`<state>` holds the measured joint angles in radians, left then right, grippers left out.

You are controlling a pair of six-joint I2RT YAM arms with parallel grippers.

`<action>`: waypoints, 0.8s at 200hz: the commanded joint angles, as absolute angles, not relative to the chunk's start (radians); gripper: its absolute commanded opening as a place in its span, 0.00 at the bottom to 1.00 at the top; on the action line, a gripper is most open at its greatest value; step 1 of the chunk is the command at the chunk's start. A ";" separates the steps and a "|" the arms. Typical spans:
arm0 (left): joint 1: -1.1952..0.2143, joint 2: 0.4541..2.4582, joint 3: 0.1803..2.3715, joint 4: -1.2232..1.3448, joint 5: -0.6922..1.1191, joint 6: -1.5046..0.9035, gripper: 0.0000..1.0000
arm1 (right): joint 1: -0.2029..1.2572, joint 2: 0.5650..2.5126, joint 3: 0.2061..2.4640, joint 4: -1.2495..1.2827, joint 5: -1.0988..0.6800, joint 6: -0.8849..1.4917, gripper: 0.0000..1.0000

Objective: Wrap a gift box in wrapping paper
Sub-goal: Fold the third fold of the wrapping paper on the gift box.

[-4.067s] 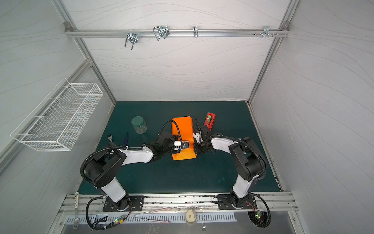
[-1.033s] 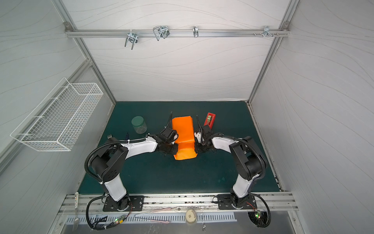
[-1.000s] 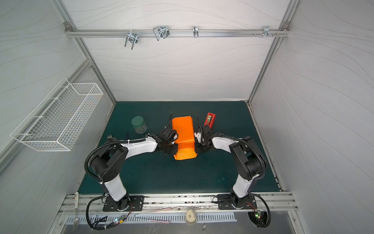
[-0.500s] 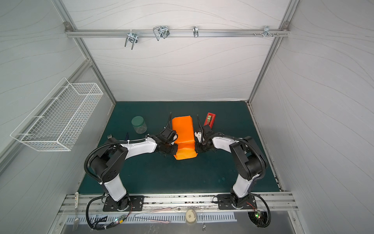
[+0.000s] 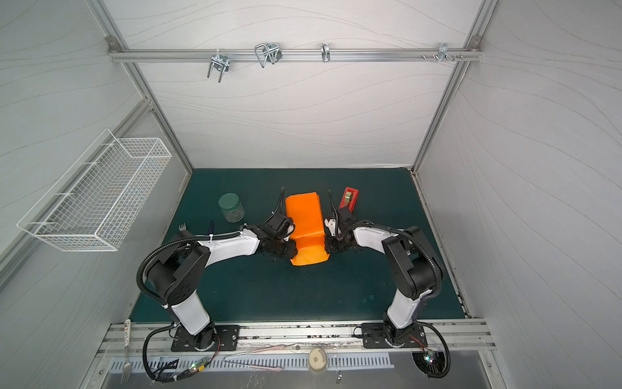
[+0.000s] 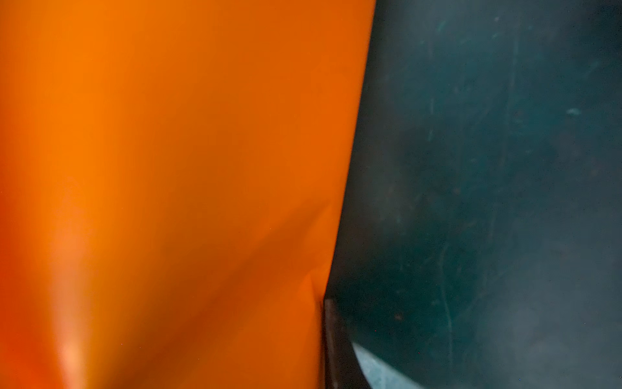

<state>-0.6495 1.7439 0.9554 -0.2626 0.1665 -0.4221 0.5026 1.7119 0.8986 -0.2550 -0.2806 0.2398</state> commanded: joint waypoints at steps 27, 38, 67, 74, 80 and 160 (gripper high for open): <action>-0.659 1.751 0.932 -0.292 0.208 -0.450 0.26 | 0.490 1.703 0.922 -0.268 -0.277 0.239 0.09; -0.659 1.757 0.929 -0.288 0.201 -0.453 0.23 | 0.488 1.704 0.922 -0.268 -0.279 0.238 0.09; -0.660 1.764 0.919 -0.273 0.193 -0.455 0.16 | 0.485 1.704 0.922 -0.268 -0.283 0.239 0.09; -0.659 1.763 0.923 -0.272 0.189 -0.449 0.14 | 0.485 1.705 0.922 -0.267 -0.283 0.239 0.09; -0.659 1.762 0.924 -0.271 0.189 -0.451 0.13 | 0.485 1.704 0.923 -0.268 -0.284 0.239 0.09; -0.647 1.756 0.930 -0.252 0.169 -0.440 0.06 | 0.491 1.707 0.927 -0.270 -0.288 0.242 0.10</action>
<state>-0.6506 1.7416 0.9337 -0.2420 0.1871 -0.4461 0.4915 1.7119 0.8997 -0.2554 -0.2844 0.2398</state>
